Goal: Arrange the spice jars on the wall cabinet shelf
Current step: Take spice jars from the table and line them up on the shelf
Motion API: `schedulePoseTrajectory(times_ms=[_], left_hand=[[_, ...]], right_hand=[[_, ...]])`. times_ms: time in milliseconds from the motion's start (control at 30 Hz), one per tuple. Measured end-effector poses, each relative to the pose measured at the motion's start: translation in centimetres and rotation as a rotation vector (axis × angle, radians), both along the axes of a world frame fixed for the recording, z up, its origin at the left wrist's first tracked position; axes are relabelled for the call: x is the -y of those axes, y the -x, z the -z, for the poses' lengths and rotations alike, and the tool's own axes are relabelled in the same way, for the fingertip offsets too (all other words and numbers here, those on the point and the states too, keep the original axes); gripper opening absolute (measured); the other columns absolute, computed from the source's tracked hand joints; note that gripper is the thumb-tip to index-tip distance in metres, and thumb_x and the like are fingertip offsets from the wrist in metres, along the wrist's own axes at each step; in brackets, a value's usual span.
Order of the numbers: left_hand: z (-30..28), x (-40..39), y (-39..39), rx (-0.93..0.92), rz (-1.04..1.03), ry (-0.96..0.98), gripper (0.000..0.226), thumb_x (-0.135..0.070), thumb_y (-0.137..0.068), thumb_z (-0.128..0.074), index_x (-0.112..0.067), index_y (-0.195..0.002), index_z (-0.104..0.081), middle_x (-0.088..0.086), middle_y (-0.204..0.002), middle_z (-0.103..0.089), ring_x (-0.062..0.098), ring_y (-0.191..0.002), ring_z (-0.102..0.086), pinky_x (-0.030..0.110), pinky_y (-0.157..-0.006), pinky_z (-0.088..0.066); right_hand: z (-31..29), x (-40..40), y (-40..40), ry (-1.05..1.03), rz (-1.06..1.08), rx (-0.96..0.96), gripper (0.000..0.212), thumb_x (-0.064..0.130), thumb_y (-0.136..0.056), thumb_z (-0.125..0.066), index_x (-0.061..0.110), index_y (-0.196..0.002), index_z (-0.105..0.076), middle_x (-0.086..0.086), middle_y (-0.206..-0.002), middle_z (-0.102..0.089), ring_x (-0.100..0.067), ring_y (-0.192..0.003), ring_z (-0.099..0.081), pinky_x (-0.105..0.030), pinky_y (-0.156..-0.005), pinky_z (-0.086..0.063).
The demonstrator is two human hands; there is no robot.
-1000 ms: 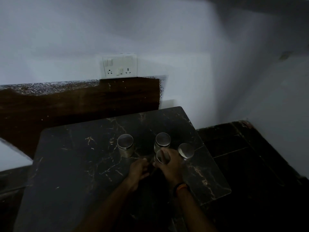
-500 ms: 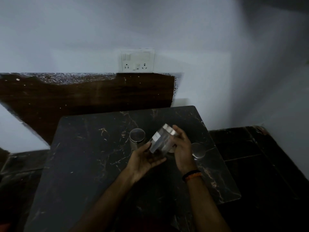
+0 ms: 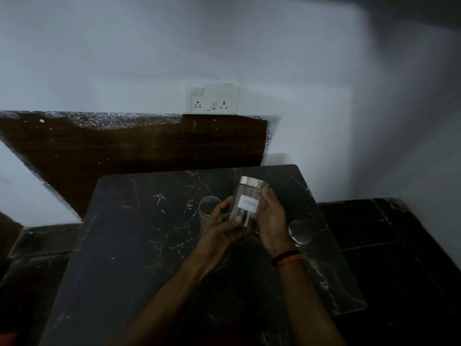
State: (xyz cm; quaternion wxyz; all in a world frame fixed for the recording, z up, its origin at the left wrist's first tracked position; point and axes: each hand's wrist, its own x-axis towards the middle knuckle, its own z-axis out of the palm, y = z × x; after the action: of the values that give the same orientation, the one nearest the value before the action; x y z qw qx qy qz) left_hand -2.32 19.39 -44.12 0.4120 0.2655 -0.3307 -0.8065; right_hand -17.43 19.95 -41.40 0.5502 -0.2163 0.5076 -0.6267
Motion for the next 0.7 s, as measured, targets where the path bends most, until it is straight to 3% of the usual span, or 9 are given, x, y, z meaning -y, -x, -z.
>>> schedulePoseTrajectory(times_ms=[267,367,533,633,700], left_hand=[[-0.5,0.5,-0.2,-0.013,-0.034,0.016,0.067,-0.011,-0.081,-0.077,-0.023,-0.142,-0.051,0.011,-0.135,-0.062,0.036,-0.127,-0.058,0.049,-0.097,-0.053],[-2.0,1.6,0.2,-0.028,-0.039,0.056,0.066,-0.007,-0.085,-0.071,-0.021,-0.144,-0.047,0.013,-0.136,-0.061,0.036,-0.127,-0.058,0.051,-0.101,-0.051],[-6.7,4.3,1.5,-0.045,-0.052,0.199,0.067,-0.01,-0.085,-0.071,-0.02,-0.146,-0.045,0.016,-0.138,-0.059,0.037,-0.128,-0.057,0.053,-0.105,-0.048],[-10.6,6.4,2.4,-0.053,-0.074,0.298,0.067,-0.012,-0.086,-0.071,-0.019,-0.147,-0.044,0.015,-0.136,-0.061,0.035,-0.127,-0.058,0.05,-0.103,-0.049],[-13.3,7.7,3.1,-0.073,-0.088,0.344,0.068,-0.011,-0.086,-0.07,-0.02,-0.148,-0.043,0.013,-0.135,-0.063,0.034,-0.126,-0.059,0.05,-0.103,-0.05]], right_hand=[[-0.8,0.7,-0.2,0.021,-0.064,0.018,0.07,0.054,-0.087,-0.055,0.018,-0.146,-0.051,-0.019,-0.14,-0.059,-0.039,-0.126,-0.059,-0.06,-0.107,-0.048],[-2.7,2.0,0.2,0.085,-0.076,-0.049,0.063,0.05,-0.094,-0.054,0.017,-0.148,-0.047,-0.022,-0.141,-0.057,-0.043,-0.127,-0.058,-0.063,-0.107,-0.046],[-8.8,4.6,0.8,0.208,-0.057,-0.197,0.069,0.052,-0.09,-0.057,0.017,-0.148,-0.046,-0.018,-0.136,-0.062,-0.036,-0.119,-0.065,-0.041,-0.085,-0.06],[-13.1,6.1,1.3,0.319,-0.042,-0.251,0.059,0.05,-0.094,-0.055,0.015,-0.142,-0.053,-0.018,-0.132,-0.065,-0.038,-0.119,-0.064,-0.047,-0.091,-0.055],[-16.0,7.0,1.7,0.388,-0.041,-0.272,0.049,0.047,-0.1,-0.053,0.017,-0.139,-0.056,-0.016,-0.13,-0.067,-0.033,-0.114,-0.067,-0.043,-0.087,-0.058]])
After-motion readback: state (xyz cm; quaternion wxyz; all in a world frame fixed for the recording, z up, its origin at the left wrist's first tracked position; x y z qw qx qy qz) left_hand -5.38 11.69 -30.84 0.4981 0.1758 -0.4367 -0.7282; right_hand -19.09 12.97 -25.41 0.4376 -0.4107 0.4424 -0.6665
